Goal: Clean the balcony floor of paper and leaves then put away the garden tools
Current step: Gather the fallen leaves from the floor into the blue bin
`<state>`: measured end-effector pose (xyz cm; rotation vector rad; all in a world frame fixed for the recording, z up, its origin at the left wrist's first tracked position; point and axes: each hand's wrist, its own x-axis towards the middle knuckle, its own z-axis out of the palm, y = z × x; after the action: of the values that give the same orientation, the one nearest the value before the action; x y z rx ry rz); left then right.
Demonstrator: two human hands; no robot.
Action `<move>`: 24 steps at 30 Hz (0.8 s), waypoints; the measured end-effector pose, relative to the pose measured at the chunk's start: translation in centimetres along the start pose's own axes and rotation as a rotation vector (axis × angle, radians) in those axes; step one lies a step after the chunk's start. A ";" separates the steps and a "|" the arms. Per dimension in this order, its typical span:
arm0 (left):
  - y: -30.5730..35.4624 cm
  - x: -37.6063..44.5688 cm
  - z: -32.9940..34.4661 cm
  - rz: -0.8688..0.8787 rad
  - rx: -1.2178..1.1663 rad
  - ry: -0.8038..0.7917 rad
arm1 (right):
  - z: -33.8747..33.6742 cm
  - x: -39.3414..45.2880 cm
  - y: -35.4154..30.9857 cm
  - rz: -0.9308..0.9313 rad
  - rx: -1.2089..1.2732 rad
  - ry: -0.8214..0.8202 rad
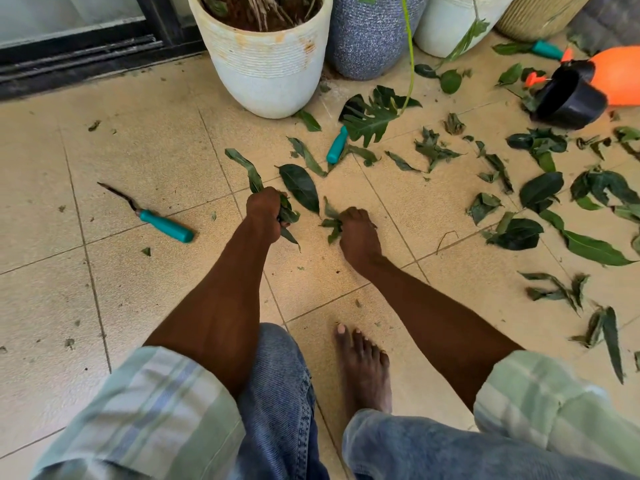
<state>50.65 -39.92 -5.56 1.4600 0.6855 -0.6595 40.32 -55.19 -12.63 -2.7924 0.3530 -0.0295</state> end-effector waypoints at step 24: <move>1.1 0.3 -4.6 0.010 -0.076 0.103 | 2.3 2.6 -5.1 -0.307 0.153 0.034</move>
<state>51.60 -35.31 -5.11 1.4334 0.7742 -0.5476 44.19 -50.39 -13.19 -2.6687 -0.0701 -0.1671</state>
